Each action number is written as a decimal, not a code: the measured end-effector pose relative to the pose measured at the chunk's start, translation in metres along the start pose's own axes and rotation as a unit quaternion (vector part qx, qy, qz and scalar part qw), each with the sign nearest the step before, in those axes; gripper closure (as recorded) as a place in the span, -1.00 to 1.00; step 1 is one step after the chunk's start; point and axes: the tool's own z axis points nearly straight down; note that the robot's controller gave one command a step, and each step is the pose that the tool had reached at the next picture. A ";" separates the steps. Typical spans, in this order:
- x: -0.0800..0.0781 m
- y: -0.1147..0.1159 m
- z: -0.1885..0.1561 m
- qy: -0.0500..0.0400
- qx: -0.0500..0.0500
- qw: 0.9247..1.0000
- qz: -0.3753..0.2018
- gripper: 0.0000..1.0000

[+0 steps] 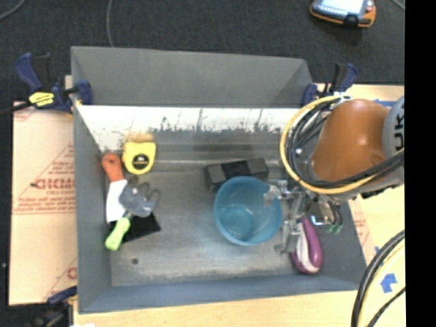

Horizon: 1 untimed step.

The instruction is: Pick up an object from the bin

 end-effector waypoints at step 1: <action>0.000 0.000 0.000 0.000 0.000 1.000 0.000 -1.00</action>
Offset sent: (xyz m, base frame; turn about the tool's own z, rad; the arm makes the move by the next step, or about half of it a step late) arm -0.0042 0.0135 -0.0912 -0.2489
